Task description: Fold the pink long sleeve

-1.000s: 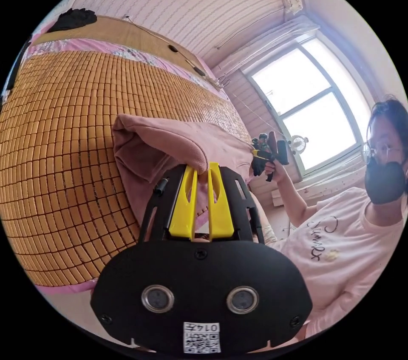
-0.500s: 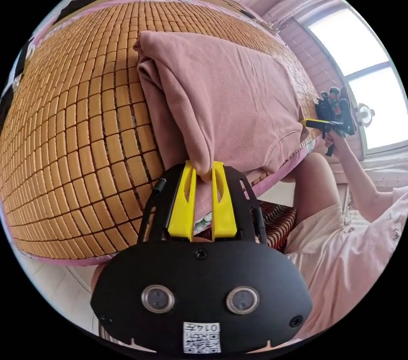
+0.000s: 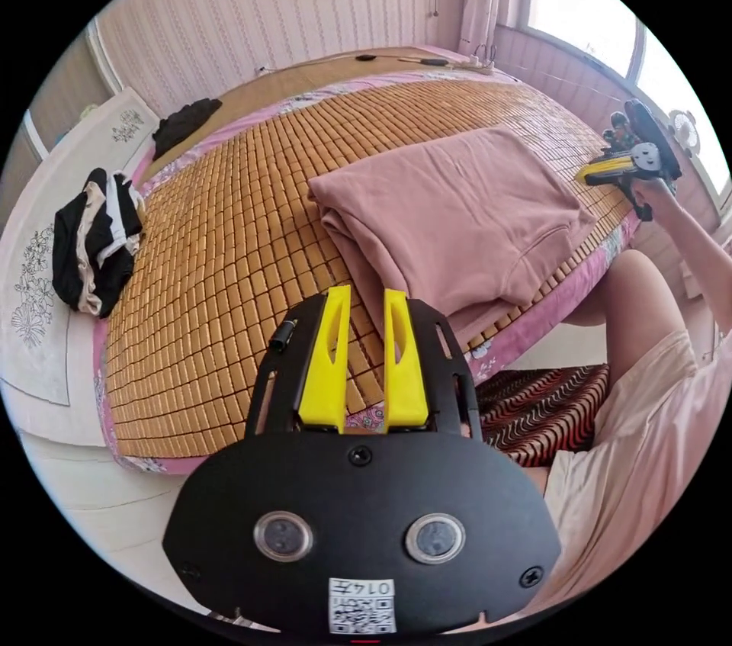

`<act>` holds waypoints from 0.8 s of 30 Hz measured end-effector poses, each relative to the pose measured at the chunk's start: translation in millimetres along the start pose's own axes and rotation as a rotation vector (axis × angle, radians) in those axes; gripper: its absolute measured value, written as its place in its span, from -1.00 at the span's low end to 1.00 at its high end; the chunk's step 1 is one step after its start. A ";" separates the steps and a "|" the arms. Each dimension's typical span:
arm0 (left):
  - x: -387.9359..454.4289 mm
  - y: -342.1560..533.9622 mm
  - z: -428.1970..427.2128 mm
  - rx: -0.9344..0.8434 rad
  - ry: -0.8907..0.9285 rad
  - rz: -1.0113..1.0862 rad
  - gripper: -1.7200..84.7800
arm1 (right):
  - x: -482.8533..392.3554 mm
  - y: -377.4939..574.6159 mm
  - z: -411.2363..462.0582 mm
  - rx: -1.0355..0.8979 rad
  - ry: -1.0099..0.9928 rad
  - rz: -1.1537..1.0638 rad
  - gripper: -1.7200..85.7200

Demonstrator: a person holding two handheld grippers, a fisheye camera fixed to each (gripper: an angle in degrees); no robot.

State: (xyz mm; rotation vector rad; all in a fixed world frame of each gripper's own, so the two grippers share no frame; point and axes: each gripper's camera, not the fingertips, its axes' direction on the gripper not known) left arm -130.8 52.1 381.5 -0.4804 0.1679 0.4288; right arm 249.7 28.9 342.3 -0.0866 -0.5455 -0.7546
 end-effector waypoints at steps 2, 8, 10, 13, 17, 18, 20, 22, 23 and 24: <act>19.6 1.1 -2.3 0.037 0.105 0.048 -0.82 | -18.5 -27.5 7.6 0.020 -0.051 -0.069 -0.96; 143.5 -29.2 39.4 0.069 0.196 0.378 -0.92 | -60.5 -140.8 49.7 -0.020 0.059 -0.182 -0.97; 175.6 -38.1 63.9 0.057 0.192 0.422 -0.96 | -65.2 -168.0 68.3 -0.074 0.058 -0.188 -0.97; 199.9 -46.8 116.6 -0.082 0.210 0.438 -0.98 | -71.5 -182.0 101.2 -0.122 0.088 -0.187 -0.97; 189.4 -50.2 132.0 -0.109 0.356 0.329 -0.98 | -89.6 -193.6 103.3 -0.207 0.194 -0.315 -0.97; 189.9 -50.3 133.0 -0.117 0.364 0.332 -0.98 | -86.0 -201.1 95.6 -0.224 0.172 -0.313 -0.97; 194.5 -47.5 136.3 -0.124 0.372 0.357 -0.98 | -73.6 -211.7 81.8 -0.162 0.148 -0.256 -0.97; 196.7 -42.9 139.2 -0.106 0.374 0.347 -0.98 | -62.0 -221.5 86.8 -0.165 0.158 -0.218 -0.97; 198.7 -39.7 140.9 -0.093 0.370 0.346 -0.98 | -57.0 -223.8 107.4 -0.241 0.149 -0.223 -0.97; 200.1 -38.1 141.5 -0.088 0.366 0.349 -0.98 | -55.2 -220.8 122.9 -0.258 0.169 -0.233 -0.97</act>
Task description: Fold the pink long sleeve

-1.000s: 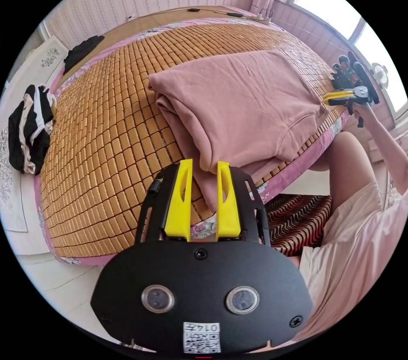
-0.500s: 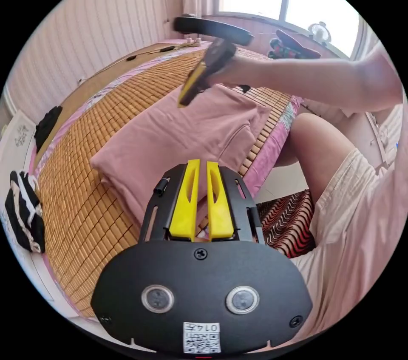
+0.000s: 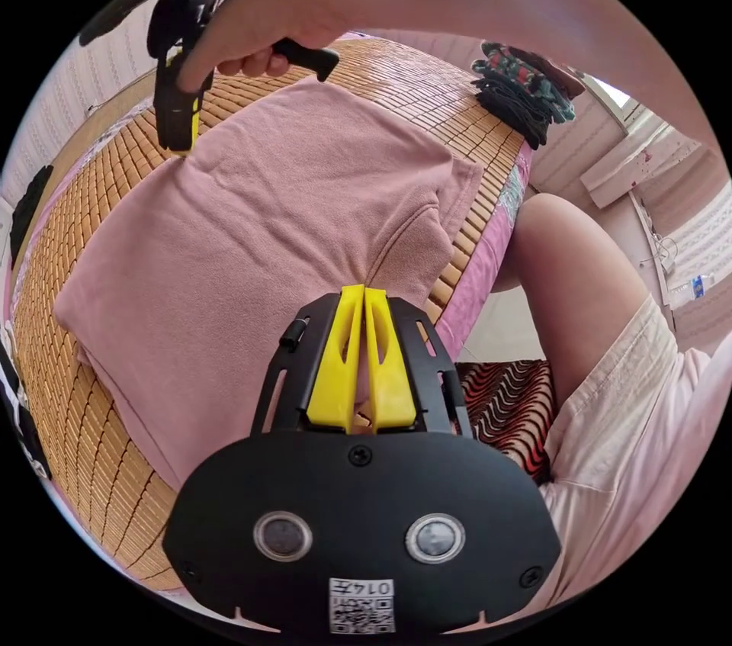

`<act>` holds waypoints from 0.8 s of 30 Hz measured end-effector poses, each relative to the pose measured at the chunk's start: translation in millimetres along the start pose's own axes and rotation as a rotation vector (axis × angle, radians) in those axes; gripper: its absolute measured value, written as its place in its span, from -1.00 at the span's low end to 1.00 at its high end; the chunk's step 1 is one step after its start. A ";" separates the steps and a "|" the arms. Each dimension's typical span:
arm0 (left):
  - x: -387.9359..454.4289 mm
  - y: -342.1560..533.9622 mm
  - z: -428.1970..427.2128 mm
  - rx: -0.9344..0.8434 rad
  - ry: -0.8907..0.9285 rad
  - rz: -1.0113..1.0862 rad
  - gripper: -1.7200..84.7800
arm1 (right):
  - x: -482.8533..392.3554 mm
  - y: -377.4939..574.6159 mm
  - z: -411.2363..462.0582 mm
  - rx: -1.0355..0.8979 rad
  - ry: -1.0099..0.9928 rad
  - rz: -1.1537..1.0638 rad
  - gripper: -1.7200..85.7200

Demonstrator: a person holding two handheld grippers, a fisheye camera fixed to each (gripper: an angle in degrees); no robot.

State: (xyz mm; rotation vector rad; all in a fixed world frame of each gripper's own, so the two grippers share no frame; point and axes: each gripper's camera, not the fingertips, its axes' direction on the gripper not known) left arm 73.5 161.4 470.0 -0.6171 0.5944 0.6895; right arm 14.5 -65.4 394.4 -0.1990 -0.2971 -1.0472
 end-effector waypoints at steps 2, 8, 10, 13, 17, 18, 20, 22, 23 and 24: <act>5.6 1.1 4.7 -0.002 -0.021 0.017 -0.98 | 1.0 -0.3 2.3 -0.001 0.025 -0.002 -0.97; 13.9 5.2 10.4 0.001 -0.035 0.066 -0.98 | 75.7 77.8 -20.5 0.273 -0.330 0.293 -0.97; 15.7 10.4 5.6 0.018 -0.027 0.065 -0.96 | 88.8 138.8 -32.9 0.418 -0.336 0.383 -0.96; 19.5 21.5 -11.2 0.144 0.005 0.043 -0.89 | 96.3 239.1 -29.1 0.424 -0.256 0.510 -0.93; 29.2 12.0 -14.8 0.235 0.060 0.032 -0.72 | 101.1 348.4 4.9 0.315 -0.307 0.696 -0.72; 31.3 9.0 -14.0 0.247 0.088 0.045 -0.71 | 100.9 369.2 15.9 0.297 -0.335 0.740 -0.71; 39.7 -4.4 -7.6 0.257 0.171 0.087 -0.66 | 102.2 389.9 32.5 0.248 -0.396 0.767 -0.70; 47.6 -14.8 -1.1 0.241 0.166 0.123 -0.63 | 107.4 403.1 45.5 0.202 -0.442 0.789 -0.70; 53.3 -21.7 4.1 0.227 0.148 0.147 -0.61 | 112.1 410.6 51.6 0.189 -0.457 0.806 -0.71; 56.2 -25.2 7.1 0.219 0.138 0.161 -0.60 | 117.3 417.6 57.4 0.171 -0.473 0.821 -0.73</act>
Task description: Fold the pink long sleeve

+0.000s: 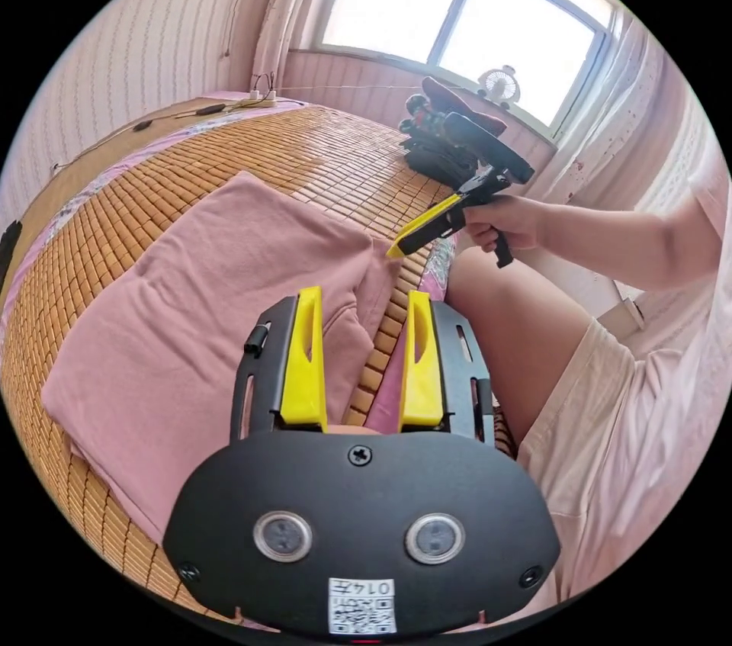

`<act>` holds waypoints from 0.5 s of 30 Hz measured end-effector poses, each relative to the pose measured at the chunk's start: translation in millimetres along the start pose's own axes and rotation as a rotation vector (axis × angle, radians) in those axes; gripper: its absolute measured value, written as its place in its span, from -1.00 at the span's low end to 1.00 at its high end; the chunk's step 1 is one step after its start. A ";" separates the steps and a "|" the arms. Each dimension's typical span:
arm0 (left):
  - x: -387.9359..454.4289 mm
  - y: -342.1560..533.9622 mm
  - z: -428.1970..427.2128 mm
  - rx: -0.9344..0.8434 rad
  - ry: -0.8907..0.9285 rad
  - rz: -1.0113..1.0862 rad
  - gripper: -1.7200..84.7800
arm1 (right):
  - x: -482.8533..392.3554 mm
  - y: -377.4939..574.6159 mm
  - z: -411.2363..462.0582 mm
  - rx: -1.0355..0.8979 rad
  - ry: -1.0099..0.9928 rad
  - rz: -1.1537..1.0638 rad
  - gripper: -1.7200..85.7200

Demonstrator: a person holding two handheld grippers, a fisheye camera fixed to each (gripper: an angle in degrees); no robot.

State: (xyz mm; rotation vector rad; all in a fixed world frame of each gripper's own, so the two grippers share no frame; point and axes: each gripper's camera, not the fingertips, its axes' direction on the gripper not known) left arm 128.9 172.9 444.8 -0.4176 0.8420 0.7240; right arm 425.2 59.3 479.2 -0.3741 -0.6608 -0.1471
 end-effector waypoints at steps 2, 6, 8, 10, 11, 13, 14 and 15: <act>5.6 -11.8 17.9 -0.042 -0.020 0.039 -0.57 | 15.2 1.1 -2.5 -0.006 -0.024 0.020 -0.77; 14.6 -26.5 32.9 -0.071 -0.044 0.062 -0.56 | 45.2 13.4 -27.5 0.055 -0.230 0.014 -0.84; 24.4 -33.2 37.4 -0.048 -0.061 0.077 -0.55 | 55.6 21.9 -42.9 0.107 -0.344 0.010 -0.86; 32.0 -38.0 45.7 -0.061 -0.070 0.092 -0.52 | 63.9 29.9 -56.0 0.151 -0.445 0.000 -0.87; 36.4 -40.8 51.2 -0.070 -0.060 0.102 -0.51 | 69.3 34.7 -62.1 0.172 -0.510 -0.003 -0.87; 41.5 -44.5 55.3 -0.072 -0.069 0.099 -0.52 | 76.8 41.4 -67.7 0.190 -0.601 -0.003 -0.88; 43.9 -45.9 55.0 -0.077 -0.107 0.088 -0.58 | 80.5 46.2 -71.1 0.204 -0.641 -0.014 -0.87; 44.4 -46.1 54.0 -0.082 -0.133 0.073 -0.61 | 84.4 51.4 -75.0 0.217 -0.654 -0.026 -0.87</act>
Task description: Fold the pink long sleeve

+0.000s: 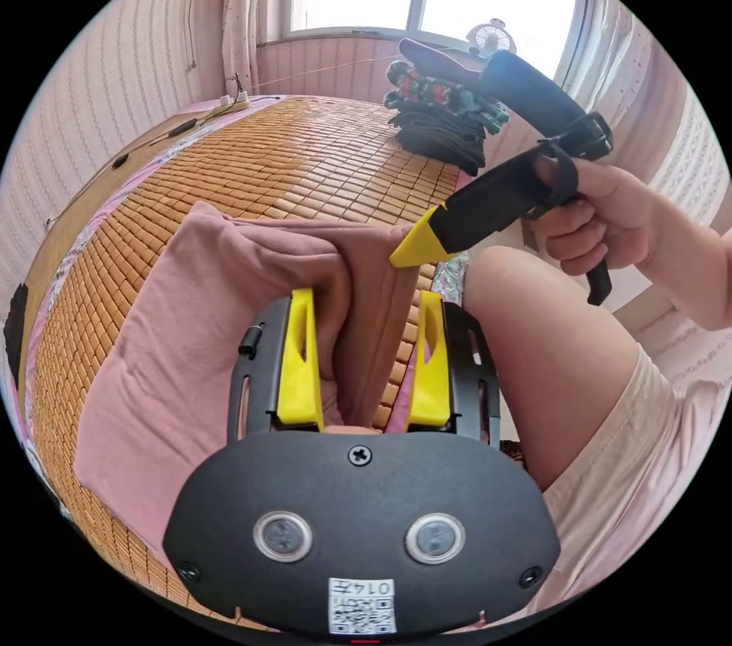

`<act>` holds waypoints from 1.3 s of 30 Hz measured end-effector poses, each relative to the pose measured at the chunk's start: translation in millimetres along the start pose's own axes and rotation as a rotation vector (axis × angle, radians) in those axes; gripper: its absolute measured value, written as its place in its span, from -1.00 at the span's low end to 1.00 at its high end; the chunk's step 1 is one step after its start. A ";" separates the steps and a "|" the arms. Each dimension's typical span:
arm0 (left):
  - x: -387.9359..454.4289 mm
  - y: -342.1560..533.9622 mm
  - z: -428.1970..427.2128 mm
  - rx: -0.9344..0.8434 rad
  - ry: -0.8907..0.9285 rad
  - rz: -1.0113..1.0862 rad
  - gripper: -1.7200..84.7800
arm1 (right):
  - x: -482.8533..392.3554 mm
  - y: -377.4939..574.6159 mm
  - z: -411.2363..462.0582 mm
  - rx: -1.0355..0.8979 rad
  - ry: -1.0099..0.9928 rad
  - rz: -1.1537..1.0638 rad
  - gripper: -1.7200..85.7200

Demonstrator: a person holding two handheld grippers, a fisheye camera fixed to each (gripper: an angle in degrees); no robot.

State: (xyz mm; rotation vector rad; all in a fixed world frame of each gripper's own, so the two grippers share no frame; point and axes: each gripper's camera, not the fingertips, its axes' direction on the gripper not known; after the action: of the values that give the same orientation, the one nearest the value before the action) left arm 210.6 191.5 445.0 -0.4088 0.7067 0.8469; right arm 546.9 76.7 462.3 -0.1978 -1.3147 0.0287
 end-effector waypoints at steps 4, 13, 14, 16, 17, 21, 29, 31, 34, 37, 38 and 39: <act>-2.5 8.9 -8.6 -0.028 0.050 -0.038 -0.84 | 25.2 13.7 -35.3 0.138 0.057 0.074 -0.82; 10.5 49.5 -65.1 0.029 0.076 -0.026 -0.85 | 90.5 15.0 -23.6 0.158 0.028 0.223 -0.53; 12.4 56.6 -72.0 0.020 0.093 -0.020 -0.86 | 98.8 14.2 -17.6 0.157 -0.043 0.242 -0.48; 14.5 66.8 -79.6 0.002 0.123 -0.013 -0.85 | 109.7 16.9 -10.5 0.184 -0.094 0.291 -0.47; 14.2 73.0 -83.1 -0.011 0.149 -0.022 -0.85 | 113.9 19.8 -5.5 0.194 -0.093 0.310 -0.51; 12.3 87.0 -93.2 -0.013 0.195 -0.056 -0.85 | 119.5 37.6 -9.9 0.278 -0.193 0.337 -0.75; 15.4 71.8 -112.0 0.201 0.429 -0.035 -0.86 | 69.3 61.9 -105.1 0.412 -0.161 0.161 -0.78; 16.0 66.8 -113.5 0.242 0.470 -0.048 -0.86 | 44.6 57.7 -117.8 0.409 -0.094 0.103 -0.78; 14.7 68.3 -120.0 0.270 0.475 -0.058 -0.85 | -3.6 33.6 -103.0 0.331 -0.018 -0.029 -0.78; 1.3 85.5 -134.1 0.277 0.393 -0.095 -0.86 | -47.0 0.4 -42.1 0.197 -0.026 -0.162 -0.77; -9.7 97.7 -140.6 0.271 0.348 -0.142 -0.85 | -58.9 -12.2 -8.8 0.148 -0.037 -0.175 -0.76; -16.2 105.2 -143.7 0.265 0.319 -0.171 -0.85 | -68.1 -23.1 27.1 0.108 -0.039 -0.175 -0.75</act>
State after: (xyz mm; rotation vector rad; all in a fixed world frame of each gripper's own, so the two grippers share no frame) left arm 62.2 162.2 349.6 -0.3625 1.0498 0.5214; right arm 501.3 48.4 407.3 0.0099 -1.3616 -0.0446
